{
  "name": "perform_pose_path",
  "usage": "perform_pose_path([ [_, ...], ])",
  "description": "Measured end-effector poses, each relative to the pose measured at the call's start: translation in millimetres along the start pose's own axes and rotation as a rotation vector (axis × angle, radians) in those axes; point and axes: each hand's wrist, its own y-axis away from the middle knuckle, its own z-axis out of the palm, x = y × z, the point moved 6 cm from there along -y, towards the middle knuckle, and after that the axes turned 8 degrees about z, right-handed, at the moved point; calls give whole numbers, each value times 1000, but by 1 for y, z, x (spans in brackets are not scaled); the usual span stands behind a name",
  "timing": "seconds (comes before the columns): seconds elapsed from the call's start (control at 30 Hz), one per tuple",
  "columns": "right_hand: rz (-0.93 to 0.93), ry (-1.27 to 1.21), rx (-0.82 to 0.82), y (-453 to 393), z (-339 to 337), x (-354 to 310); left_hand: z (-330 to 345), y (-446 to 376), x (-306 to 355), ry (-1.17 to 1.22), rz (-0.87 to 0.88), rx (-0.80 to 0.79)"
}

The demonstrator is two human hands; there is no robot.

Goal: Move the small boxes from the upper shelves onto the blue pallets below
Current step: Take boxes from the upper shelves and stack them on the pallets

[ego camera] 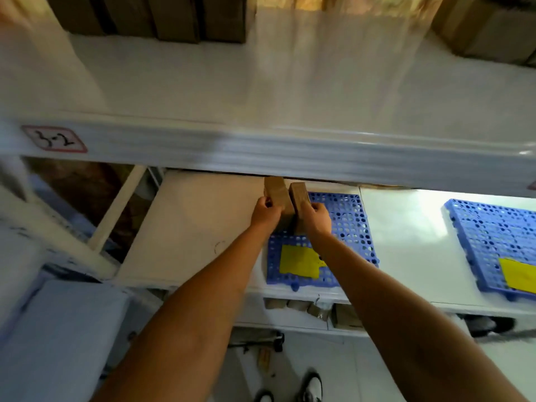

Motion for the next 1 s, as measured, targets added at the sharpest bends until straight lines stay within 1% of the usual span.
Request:
perform_pose_path([
  [0.23,14,-40,-43,-6,-1,-10,4,-3,8,-25,42,-42],
  [0.37,40,-60,-74,-5,-4,-2,5,3,8,-19,41,-36],
  [0.5,26,-68,-87,-2,-4,-1,4,7,7,-15,47,-8],
  [0.6,6,-51,-99,1,-6,-2,6,7,5,-5,57,-24],
  [0.77,-55,63,-68,11,-17,-10,0,10,12,-53,77,-48],
  [0.87,-84,140,-14,26,-32,-17,-11,19,17,-155,113,-51],
  [1.0,-164,364,46,65,-53,-33,-29,39,39,-354,230,-66],
])
